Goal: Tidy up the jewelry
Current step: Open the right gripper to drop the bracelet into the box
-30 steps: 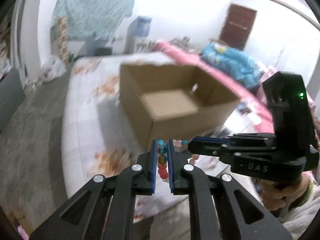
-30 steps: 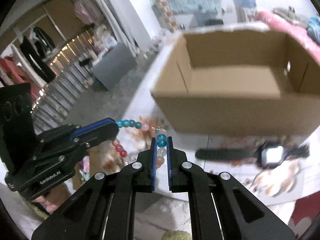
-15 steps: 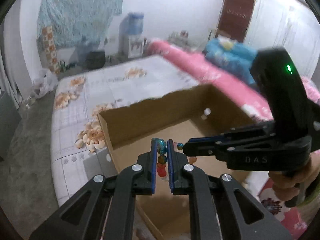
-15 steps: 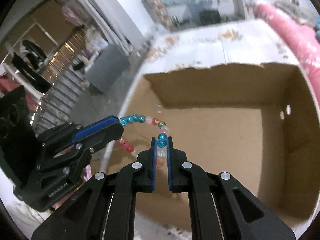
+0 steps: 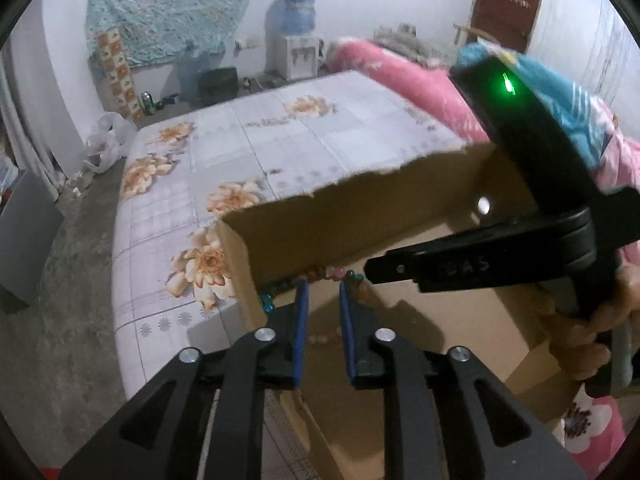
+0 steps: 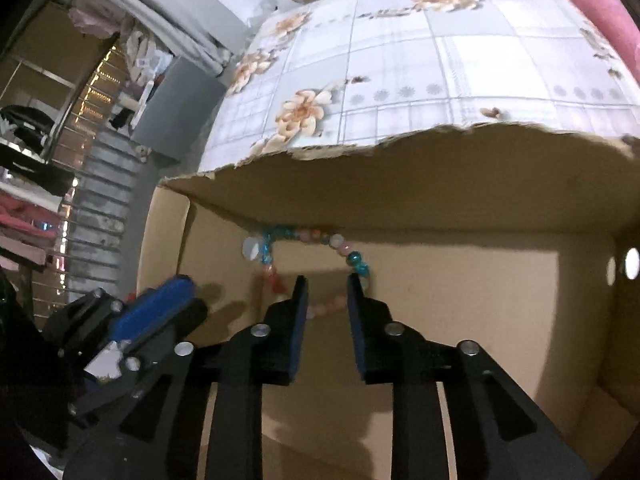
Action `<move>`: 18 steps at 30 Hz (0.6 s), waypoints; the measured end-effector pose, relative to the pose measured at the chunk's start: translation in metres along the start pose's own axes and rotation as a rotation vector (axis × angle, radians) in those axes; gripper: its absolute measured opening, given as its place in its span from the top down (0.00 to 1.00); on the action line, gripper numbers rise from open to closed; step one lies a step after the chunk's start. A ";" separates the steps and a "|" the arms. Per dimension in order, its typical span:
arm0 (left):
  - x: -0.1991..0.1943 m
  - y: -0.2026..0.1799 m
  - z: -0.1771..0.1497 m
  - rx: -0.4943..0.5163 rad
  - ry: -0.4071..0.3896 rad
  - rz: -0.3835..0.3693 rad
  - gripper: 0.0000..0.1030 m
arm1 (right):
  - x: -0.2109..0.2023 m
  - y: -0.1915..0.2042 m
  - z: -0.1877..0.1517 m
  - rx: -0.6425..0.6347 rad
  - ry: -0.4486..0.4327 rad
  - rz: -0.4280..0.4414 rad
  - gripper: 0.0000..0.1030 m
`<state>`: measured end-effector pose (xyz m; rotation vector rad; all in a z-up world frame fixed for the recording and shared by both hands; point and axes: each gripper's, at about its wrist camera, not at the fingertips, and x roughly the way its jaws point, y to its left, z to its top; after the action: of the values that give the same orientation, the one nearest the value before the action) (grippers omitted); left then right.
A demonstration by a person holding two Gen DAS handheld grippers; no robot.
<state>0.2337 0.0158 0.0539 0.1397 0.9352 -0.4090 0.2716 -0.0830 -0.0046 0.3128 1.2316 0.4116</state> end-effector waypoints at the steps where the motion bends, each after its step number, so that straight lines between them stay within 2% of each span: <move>1: -0.007 0.001 -0.002 -0.012 -0.018 -0.005 0.80 | -0.008 -0.001 -0.004 0.000 -0.016 -0.002 0.75; 5: -0.043 0.007 -0.012 -0.045 -0.102 -0.028 0.73 | -0.042 -0.005 -0.009 -0.001 -0.111 0.014 0.75; 7: -0.068 0.010 -0.021 -0.060 -0.164 -0.030 0.61 | -0.069 -0.001 -0.020 -0.021 -0.191 0.019 0.73; 10: -0.100 0.013 -0.040 -0.078 -0.240 -0.024 0.47 | -0.109 0.006 -0.048 -0.055 -0.315 -0.009 0.66; 16: -0.138 0.017 -0.096 -0.130 -0.290 -0.023 0.24 | -0.169 0.012 -0.137 -0.100 -0.495 -0.055 0.59; 18: -0.141 0.019 -0.118 -0.167 -0.281 -0.043 0.22 | -0.177 0.009 -0.168 -0.091 -0.527 -0.069 0.57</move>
<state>0.0784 0.1071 0.0962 -0.0891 0.6919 -0.3769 0.0621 -0.1562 0.0973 0.2774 0.7039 0.2987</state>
